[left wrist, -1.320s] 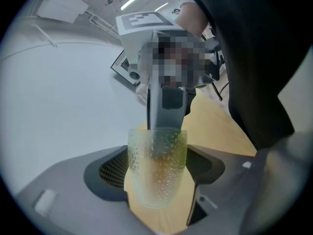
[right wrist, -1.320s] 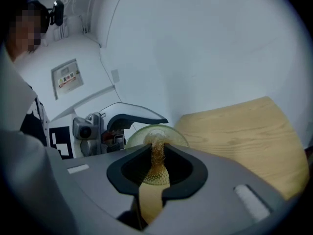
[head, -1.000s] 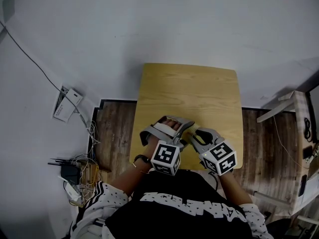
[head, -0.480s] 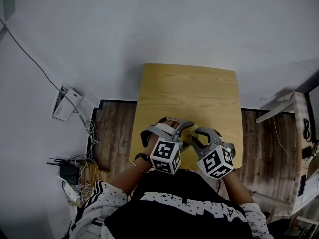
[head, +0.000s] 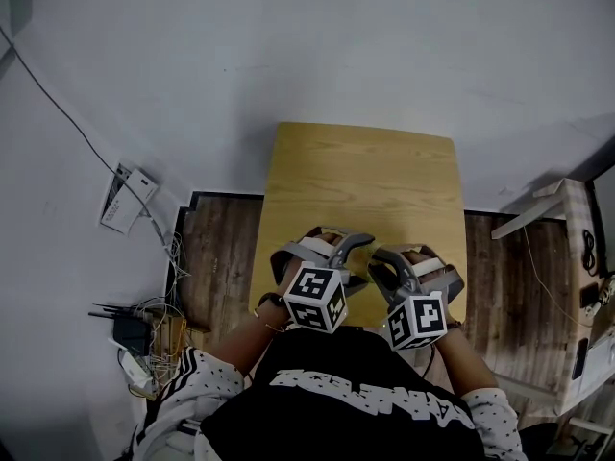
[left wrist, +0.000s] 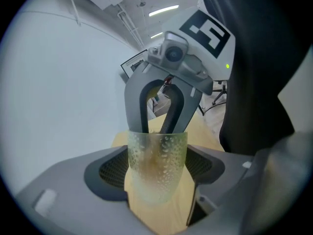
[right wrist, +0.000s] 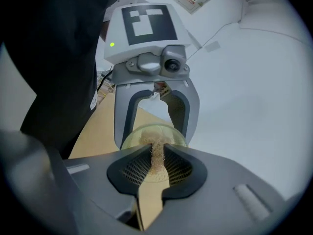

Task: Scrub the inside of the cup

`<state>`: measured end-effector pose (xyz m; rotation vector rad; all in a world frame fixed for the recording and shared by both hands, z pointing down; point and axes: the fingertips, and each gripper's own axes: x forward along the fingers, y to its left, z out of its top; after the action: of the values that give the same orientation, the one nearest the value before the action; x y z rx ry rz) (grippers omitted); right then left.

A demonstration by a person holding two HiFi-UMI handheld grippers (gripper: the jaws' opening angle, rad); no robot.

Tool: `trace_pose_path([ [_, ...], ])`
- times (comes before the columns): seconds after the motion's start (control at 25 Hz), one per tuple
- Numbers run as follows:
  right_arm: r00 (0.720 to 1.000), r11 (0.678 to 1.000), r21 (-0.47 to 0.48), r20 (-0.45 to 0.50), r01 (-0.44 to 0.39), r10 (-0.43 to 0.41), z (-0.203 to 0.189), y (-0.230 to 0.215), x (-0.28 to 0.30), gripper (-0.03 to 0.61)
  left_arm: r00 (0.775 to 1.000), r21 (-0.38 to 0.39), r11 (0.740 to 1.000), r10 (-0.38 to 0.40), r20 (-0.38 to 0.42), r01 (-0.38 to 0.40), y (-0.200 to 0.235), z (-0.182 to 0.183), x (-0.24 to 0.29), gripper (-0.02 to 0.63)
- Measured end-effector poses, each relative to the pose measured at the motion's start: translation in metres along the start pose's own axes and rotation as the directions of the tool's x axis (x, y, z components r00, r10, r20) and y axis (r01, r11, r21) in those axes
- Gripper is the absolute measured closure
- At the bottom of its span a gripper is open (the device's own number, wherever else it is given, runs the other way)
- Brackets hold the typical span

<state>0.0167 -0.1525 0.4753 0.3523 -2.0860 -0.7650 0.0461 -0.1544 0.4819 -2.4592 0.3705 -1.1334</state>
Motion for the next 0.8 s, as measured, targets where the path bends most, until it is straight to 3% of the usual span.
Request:
trace_pose_path([
  [0.24, 1.0, 0.977, -0.214, 0.01, -0.006, 0.008, 0.005, 0.004, -0.006, 0.5, 0.998, -0.042, 0.998, -0.035, 0.042, 0.037, -0.004, 0.004, -0.004, 0.252],
  [0.52, 0.998, 0.93, -0.363, 0.001, -0.055, 0.059, 0.01, 0.013, -0.011, 0.5, 0.995, -0.068, 0.995, -0.072, 0.068, 0.077, -0.008, 0.006, -0.008, 0.252],
  [0.68, 0.998, 0.887, -0.459, 0.004, -0.056, 0.065, 0.01, 0.017, -0.012, 0.499, 0.991, -0.086, 0.991, -0.095, 0.089, 0.103, -0.013, 0.006, -0.009, 0.252],
  [0.8, 0.998, 0.831, -0.554, 0.001, -0.056, 0.068, 0.007, 0.021, -0.013, 0.499, 0.988, -0.097, 0.988, -0.108, 0.108, 0.119, -0.014, 0.007, -0.01, 0.252],
])
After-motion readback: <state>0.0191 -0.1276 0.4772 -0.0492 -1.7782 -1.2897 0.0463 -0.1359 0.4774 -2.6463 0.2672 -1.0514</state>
